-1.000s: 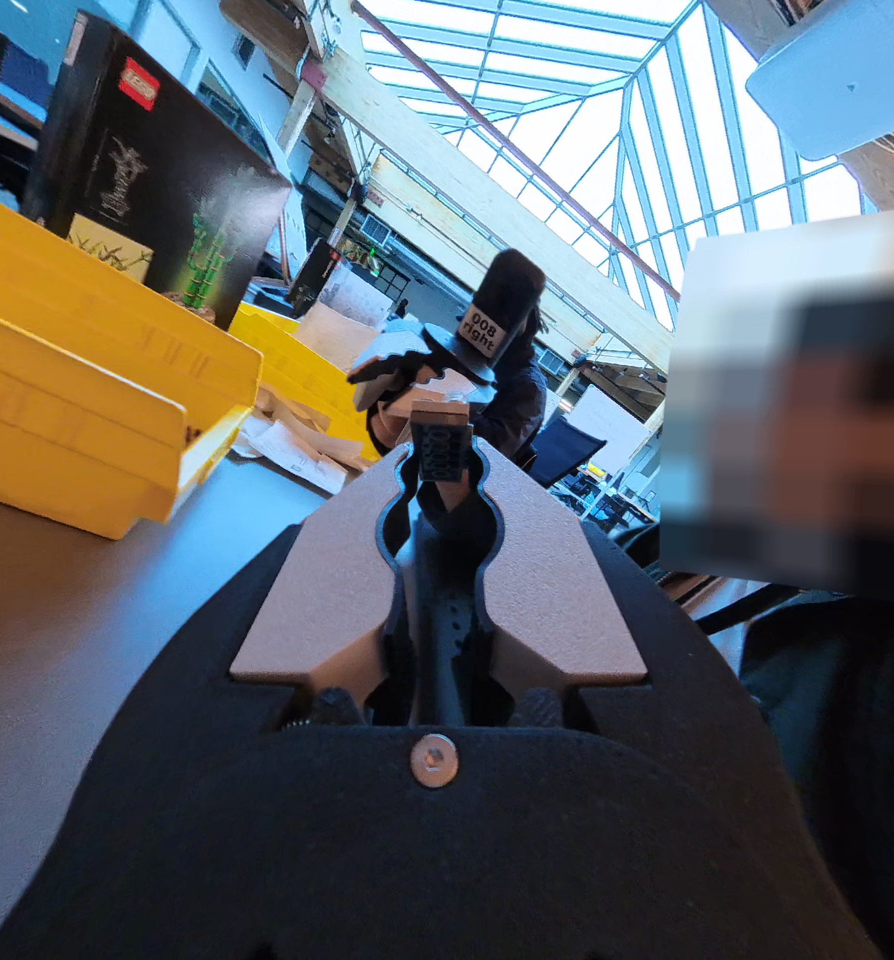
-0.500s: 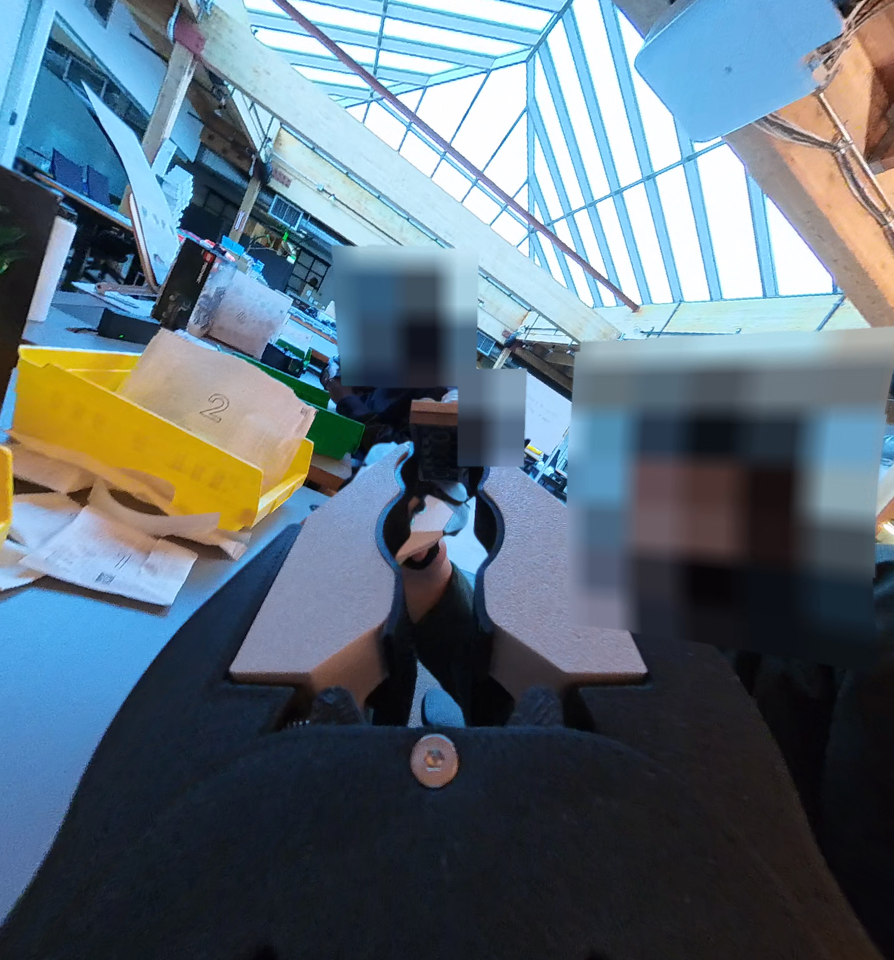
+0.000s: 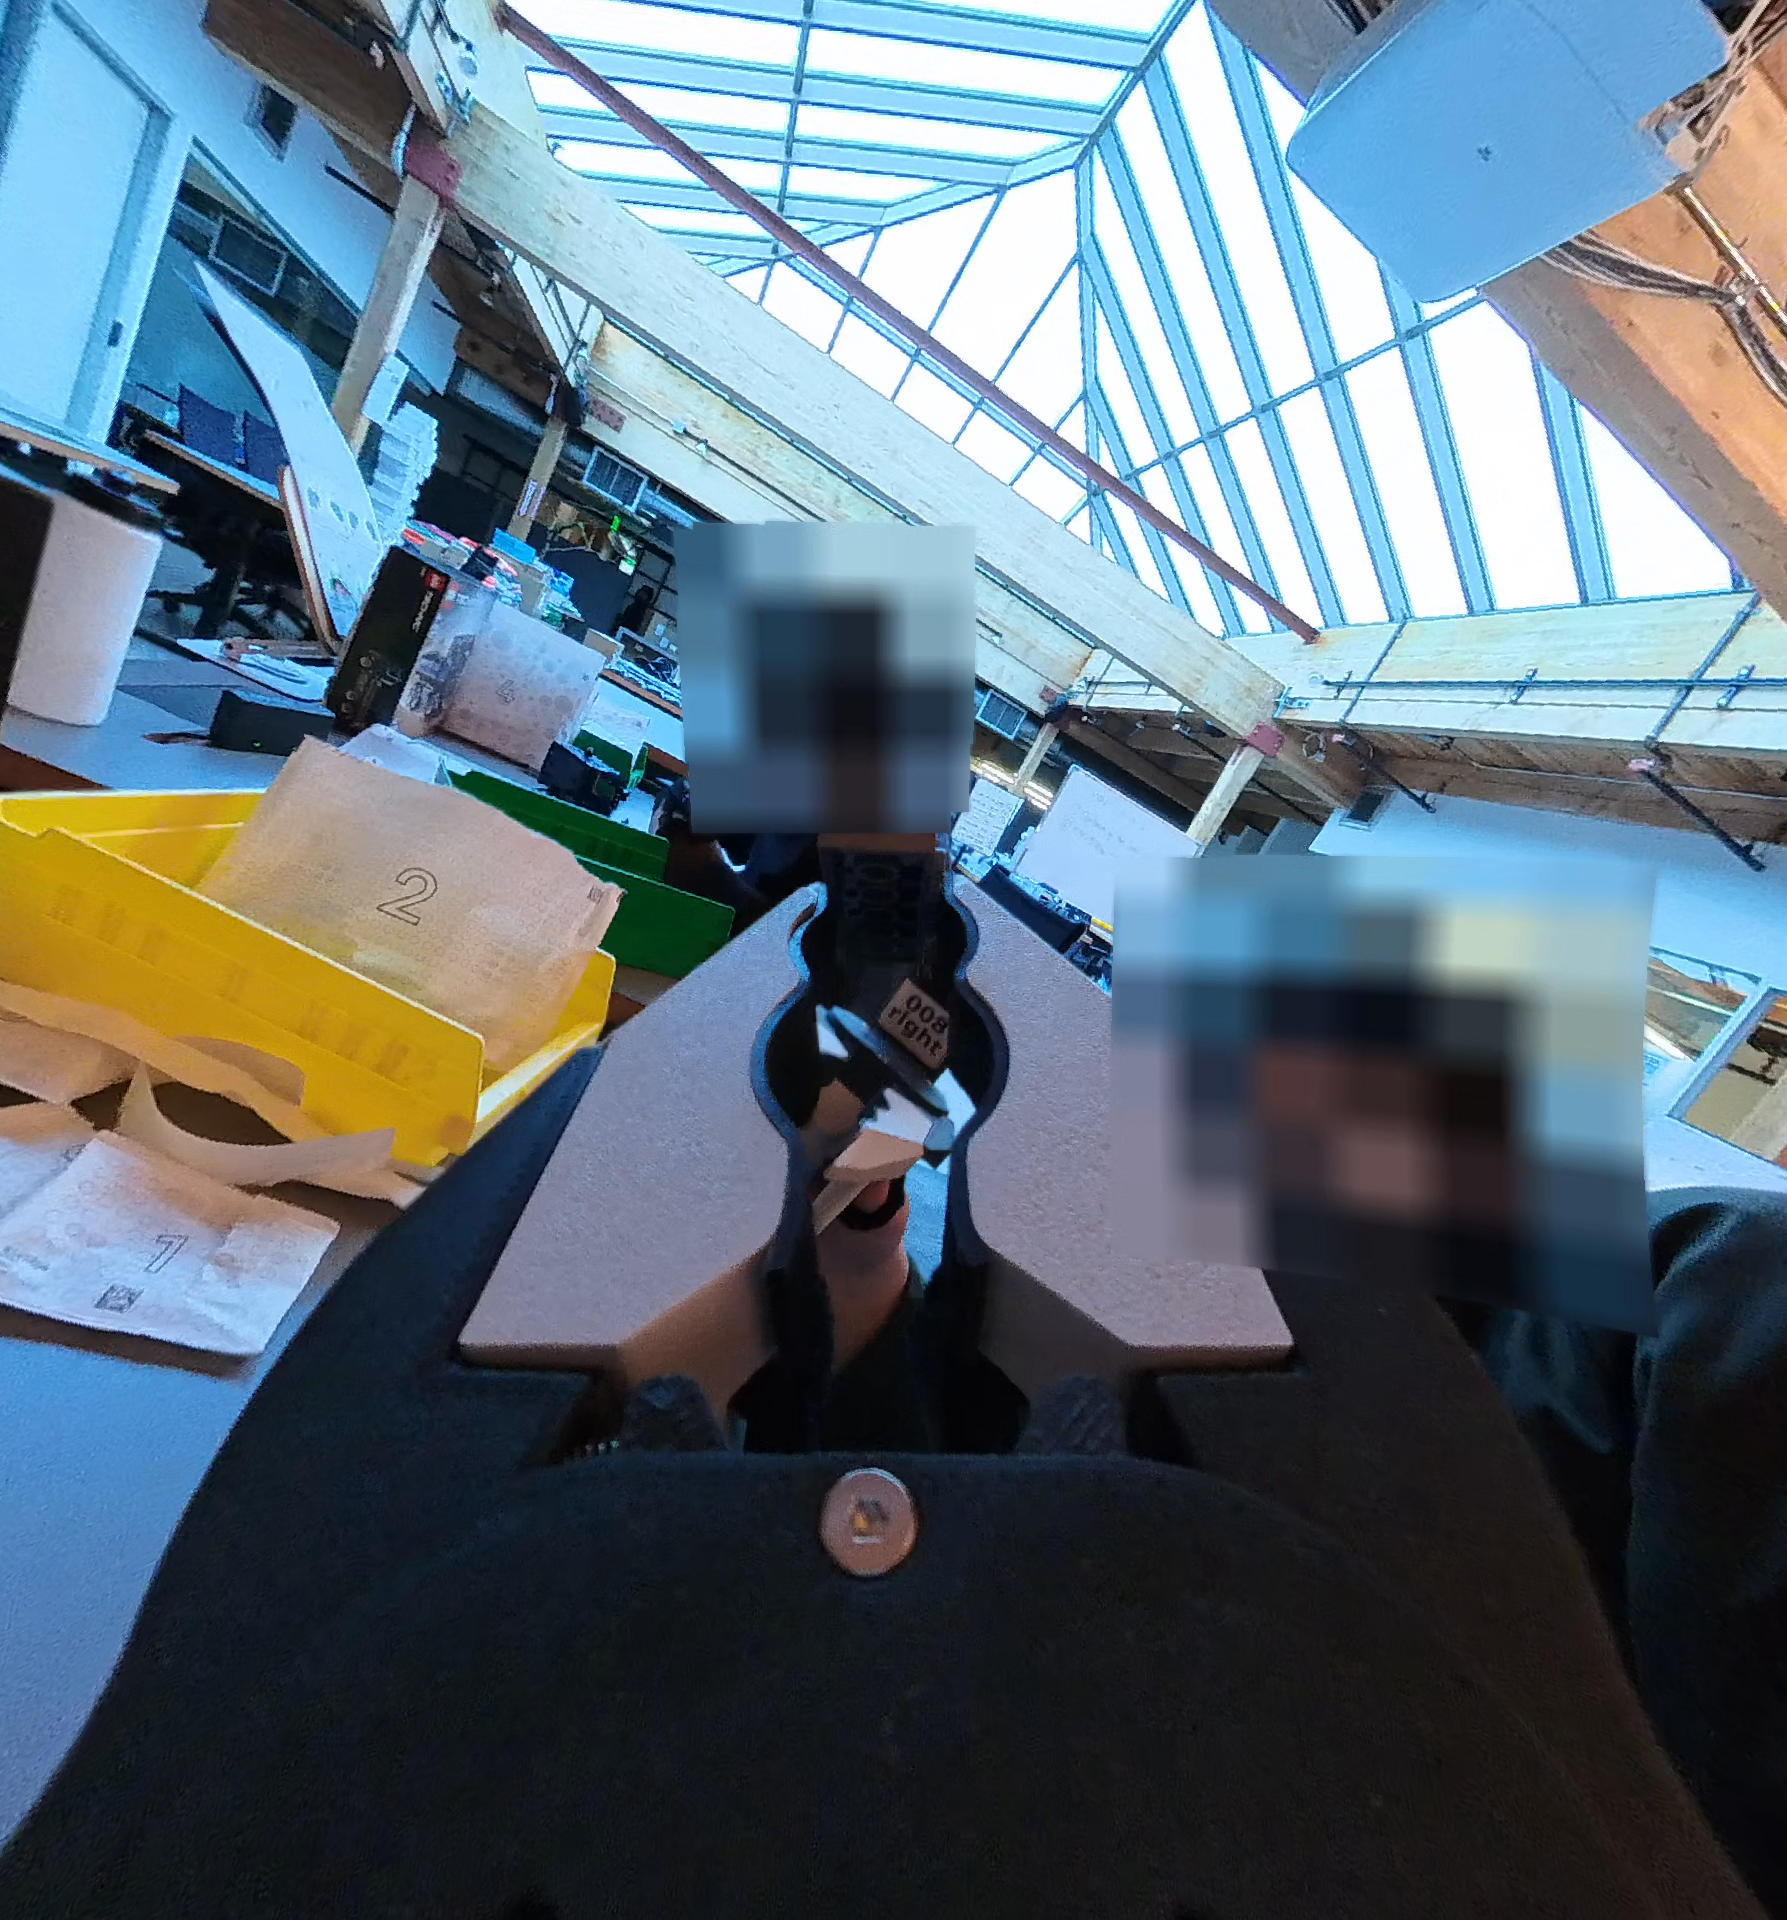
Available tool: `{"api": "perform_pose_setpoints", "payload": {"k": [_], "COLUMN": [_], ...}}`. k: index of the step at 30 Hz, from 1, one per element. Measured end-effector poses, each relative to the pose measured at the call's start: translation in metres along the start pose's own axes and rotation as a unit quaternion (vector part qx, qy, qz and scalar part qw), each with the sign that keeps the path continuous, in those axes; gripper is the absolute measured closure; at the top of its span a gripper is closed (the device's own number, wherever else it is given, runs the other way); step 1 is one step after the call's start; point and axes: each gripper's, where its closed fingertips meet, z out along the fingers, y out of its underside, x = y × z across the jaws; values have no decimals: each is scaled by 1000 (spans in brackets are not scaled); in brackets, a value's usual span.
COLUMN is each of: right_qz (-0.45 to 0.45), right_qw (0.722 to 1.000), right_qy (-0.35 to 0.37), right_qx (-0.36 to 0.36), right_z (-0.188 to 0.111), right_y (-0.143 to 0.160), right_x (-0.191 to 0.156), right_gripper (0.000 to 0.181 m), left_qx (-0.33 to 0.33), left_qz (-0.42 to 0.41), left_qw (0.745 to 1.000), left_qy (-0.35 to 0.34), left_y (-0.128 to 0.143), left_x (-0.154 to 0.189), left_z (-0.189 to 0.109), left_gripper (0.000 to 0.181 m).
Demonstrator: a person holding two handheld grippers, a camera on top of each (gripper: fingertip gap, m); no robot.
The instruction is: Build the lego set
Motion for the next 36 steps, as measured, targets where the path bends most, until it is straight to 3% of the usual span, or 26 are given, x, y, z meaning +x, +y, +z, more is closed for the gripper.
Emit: {"api": "perform_pose_setpoints", "payload": {"k": [1,10,25,36], "right_qz": [1,-20,-1,5], "right_qw": [1000,999,999,999], "right_qy": [-1,-14,-22,-28], "right_qx": [4,21,48,28], "right_z": [-2,-14,-25,-18], "right_y": [-1,-13,-17,-7], "right_x": [0,-6,4,4], "right_gripper": [155,159,165,165], "left_qx": [1,-15,-5,-4], "left_qz": [1,9,13,8], "left_qw": [1000,1000,1000,1000], "left_qy": [2,6,-8,-12], "left_y": [-1,9,9,12], "left_x": [3,17,21,18], "left_z": [4,35,40,39], "left_gripper": [164,164,164,164]}}
